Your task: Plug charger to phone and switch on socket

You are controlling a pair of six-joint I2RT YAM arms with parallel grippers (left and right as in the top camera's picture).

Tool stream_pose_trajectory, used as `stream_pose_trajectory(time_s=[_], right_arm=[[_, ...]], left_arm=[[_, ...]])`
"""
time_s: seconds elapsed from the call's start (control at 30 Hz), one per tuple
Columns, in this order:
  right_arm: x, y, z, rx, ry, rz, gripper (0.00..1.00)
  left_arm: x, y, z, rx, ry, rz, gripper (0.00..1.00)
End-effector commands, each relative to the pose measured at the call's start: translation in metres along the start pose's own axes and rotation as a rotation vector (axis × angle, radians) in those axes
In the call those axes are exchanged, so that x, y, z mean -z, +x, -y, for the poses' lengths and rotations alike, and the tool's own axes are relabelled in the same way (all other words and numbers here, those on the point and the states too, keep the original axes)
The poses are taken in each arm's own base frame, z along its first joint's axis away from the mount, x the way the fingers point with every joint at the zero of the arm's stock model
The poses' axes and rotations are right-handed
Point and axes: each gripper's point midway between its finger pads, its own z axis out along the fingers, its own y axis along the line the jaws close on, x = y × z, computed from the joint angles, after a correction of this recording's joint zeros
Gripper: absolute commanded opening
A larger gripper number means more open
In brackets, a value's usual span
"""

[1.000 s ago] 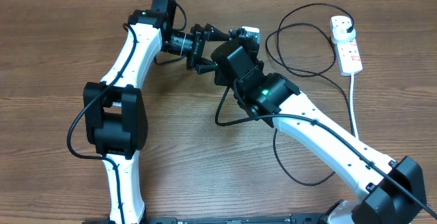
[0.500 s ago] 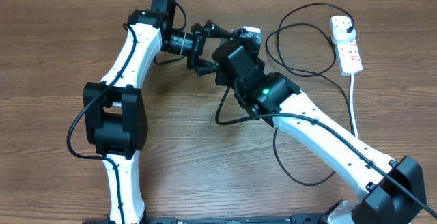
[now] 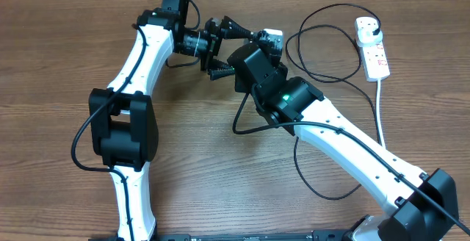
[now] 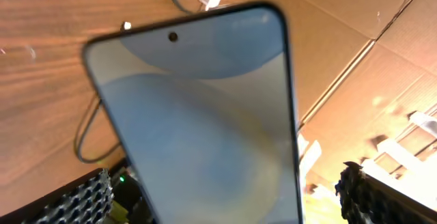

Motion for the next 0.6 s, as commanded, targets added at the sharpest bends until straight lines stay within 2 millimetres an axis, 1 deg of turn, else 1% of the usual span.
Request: stream_pose_trajectory(time_s=[0.0,0.1,0.17,0.27,0.37,0.43,0.5,0.57], right_arm=[[0.008,-0.029,0.012,-0.092,0.036,0.067,0.04],[0.003,-0.029,0.024,-0.139,0.042,0.032,0.04],[-0.001,-0.03,0.028,-0.159,0.022,0.0,0.04],[-0.006,-0.031,0.029,-0.192,-0.031,-0.046,0.04],[-0.008,-0.033,0.028,-0.231,-0.094,-0.089,0.04],[-0.009,-0.035,0.03,-0.289,-0.121,-0.114,0.04],[-0.01,-0.038,0.03,-0.342,-0.167,-0.144,0.04],[-0.009,-0.043,0.026,-0.375,-0.243,-0.178,0.04]], left_arm=[[0.021,-0.004,0.015,-0.151,0.004,0.063,1.0],[0.04,0.003,0.027,-0.237,-0.008,0.117,1.0],[0.054,0.013,0.038,-0.306,-0.029,0.167,1.0],[0.075,0.032,0.055,-0.423,-0.085,0.253,1.0],[0.097,0.05,0.067,-0.545,-0.206,0.386,1.0],[0.118,0.056,0.067,-0.557,-0.318,0.515,1.0],[0.141,0.061,0.067,-0.528,-0.409,0.645,1.0],[0.154,0.068,0.069,-0.522,-0.448,0.716,1.0]])
